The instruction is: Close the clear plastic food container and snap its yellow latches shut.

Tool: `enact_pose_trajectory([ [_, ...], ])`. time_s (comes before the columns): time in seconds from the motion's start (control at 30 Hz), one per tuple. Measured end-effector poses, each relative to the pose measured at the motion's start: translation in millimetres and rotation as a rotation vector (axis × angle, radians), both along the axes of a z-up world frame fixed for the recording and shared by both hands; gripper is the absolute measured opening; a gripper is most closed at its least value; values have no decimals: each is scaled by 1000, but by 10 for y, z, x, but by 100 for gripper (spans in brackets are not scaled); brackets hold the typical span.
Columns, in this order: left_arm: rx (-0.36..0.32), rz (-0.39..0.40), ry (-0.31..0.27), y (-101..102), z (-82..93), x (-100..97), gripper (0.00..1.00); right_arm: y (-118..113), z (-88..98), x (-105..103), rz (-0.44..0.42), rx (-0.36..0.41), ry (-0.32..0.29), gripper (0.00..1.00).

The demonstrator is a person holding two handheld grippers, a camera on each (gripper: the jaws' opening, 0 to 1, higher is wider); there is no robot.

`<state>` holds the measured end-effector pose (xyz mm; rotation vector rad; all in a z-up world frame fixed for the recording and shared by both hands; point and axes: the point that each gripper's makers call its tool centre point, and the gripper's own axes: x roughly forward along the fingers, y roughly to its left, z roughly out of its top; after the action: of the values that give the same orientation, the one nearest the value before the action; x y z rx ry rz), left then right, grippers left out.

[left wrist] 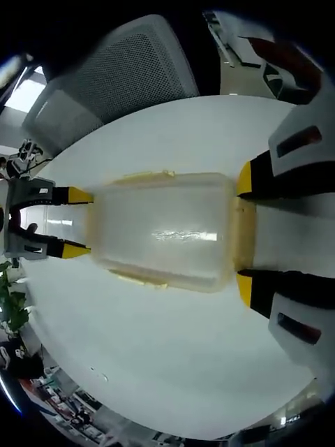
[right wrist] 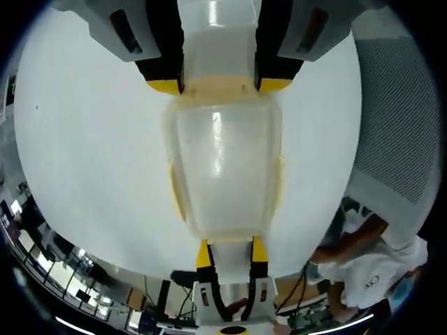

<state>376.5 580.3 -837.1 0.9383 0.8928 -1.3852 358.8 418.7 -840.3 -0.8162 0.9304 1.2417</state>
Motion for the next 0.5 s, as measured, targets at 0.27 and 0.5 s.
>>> enact_pose_trajectory([
  [0.27, -12, 18, -5, 27, 18, -5, 38, 15, 27, 3, 9, 15, -10, 38],
  [0.5, -5, 40, -11, 85, 105, -36, 37, 59, 147, -9, 13, 42, -18, 38],
])
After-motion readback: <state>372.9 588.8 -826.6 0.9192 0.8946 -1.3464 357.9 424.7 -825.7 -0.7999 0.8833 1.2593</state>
